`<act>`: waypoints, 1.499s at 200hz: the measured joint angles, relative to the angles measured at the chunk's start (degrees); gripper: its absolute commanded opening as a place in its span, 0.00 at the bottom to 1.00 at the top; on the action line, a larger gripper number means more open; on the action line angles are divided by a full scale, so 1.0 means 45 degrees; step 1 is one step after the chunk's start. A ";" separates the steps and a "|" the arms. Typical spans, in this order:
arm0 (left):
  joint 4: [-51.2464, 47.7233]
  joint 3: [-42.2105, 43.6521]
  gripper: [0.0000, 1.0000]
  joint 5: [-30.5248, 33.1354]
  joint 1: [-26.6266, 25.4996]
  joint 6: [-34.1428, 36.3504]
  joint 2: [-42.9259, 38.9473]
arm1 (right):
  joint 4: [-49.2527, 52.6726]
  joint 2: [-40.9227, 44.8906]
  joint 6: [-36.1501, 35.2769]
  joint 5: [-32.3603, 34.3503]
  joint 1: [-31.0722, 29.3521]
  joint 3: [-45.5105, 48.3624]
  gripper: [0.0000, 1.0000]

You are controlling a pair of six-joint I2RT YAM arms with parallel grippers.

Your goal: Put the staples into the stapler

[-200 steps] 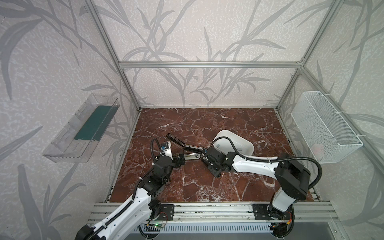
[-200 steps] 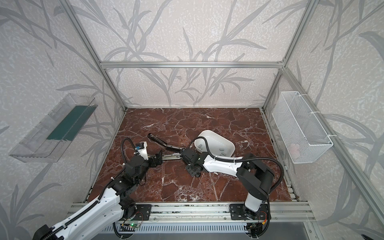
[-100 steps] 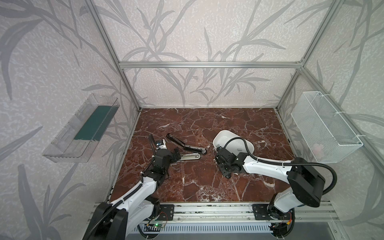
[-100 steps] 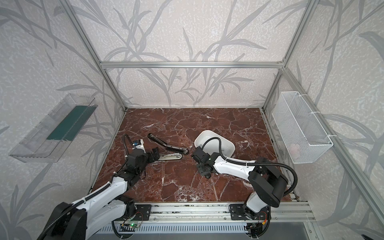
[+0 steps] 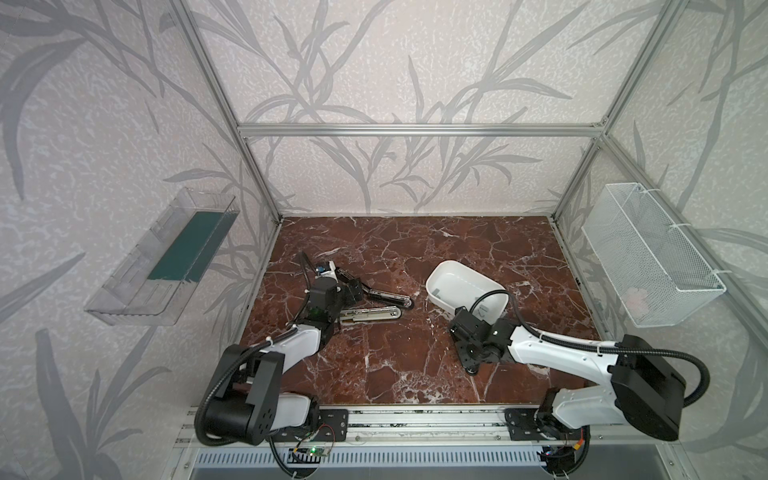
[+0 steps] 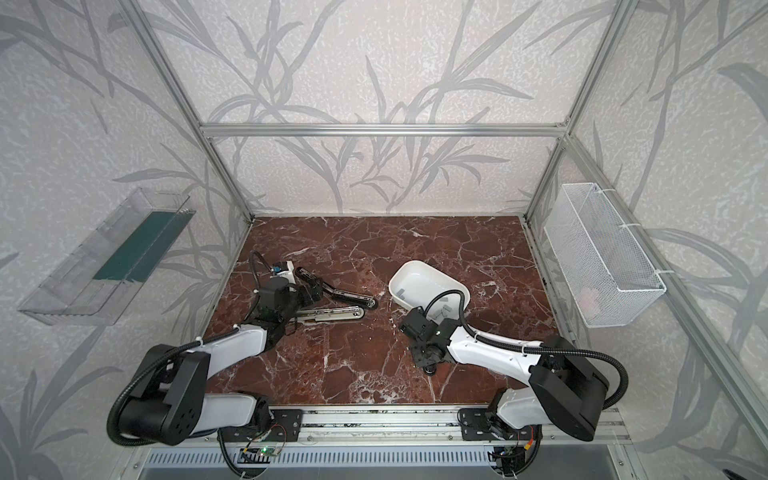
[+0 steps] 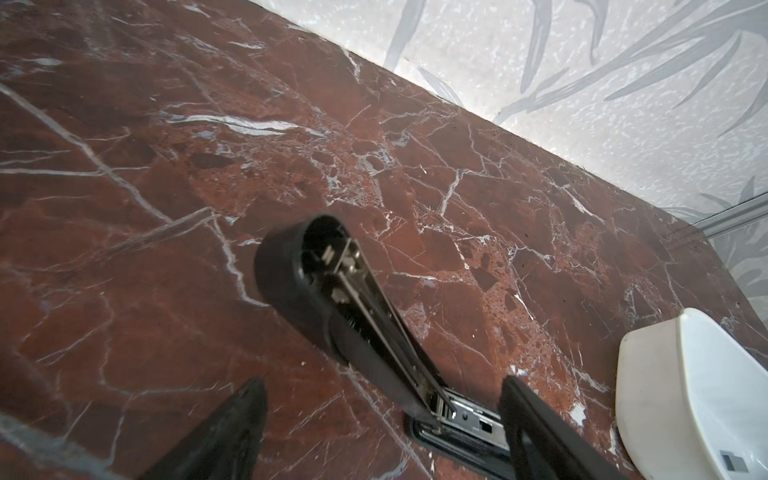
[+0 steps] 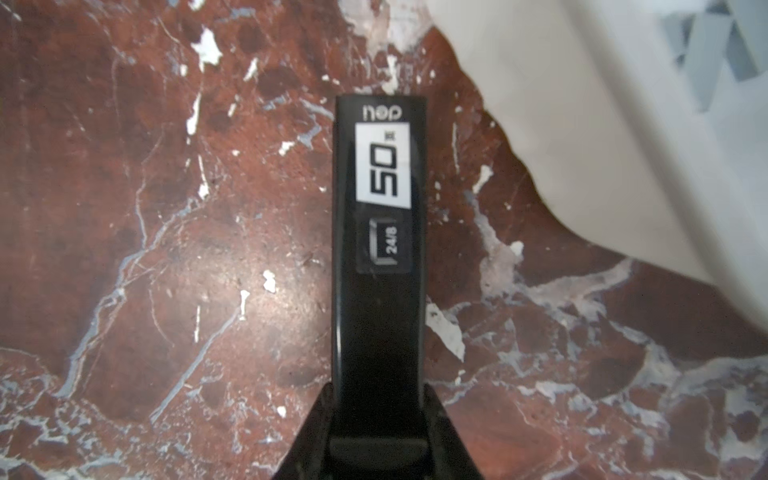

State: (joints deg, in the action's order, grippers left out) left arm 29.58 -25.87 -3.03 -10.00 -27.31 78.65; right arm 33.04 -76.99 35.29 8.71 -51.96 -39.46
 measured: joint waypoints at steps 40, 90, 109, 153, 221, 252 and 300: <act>0.0675 -0.0714 0.87 -0.0034 0.0000 0.0219 0.1477 | 0.0724 0.0996 0.0248 0.0102 -0.0024 0.0160 0.52; 0.1661 -0.1467 0.69 -0.0801 0.0087 0.0223 0.2968 | 0.0821 0.1987 -0.0126 0.0471 -0.0015 -0.0709 0.56; 0.2108 -0.1928 0.53 -0.1598 0.0155 0.0457 0.3497 | 0.0656 0.2351 -0.0437 0.0481 0.0350 -0.0879 0.56; 0.3381 -0.3201 0.43 -0.4279 0.0165 0.0840 0.4920 | 0.0015 0.2210 -0.1355 0.0024 0.2453 -0.1462 0.56; 0.5960 -0.3973 0.26 -0.8306 0.0005 0.0078 0.7067 | -0.0568 0.0024 -0.2341 -0.0622 0.4095 -0.2681 0.55; 0.6708 -0.3264 0.29 -0.8898 -0.0393 -0.0267 0.6635 | -0.0753 -0.0228 -0.2565 -0.0704 0.4367 -0.2905 0.55; 0.7320 -0.2856 0.30 -0.9622 -0.1399 -0.0772 0.6028 | -0.0763 -0.0510 -0.2725 -0.0573 0.4614 -0.2841 0.55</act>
State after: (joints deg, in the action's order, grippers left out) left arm 62.52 -38.72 -46.33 -16.29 -30.79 105.78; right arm 29.61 -79.29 23.03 6.13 -31.20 -52.25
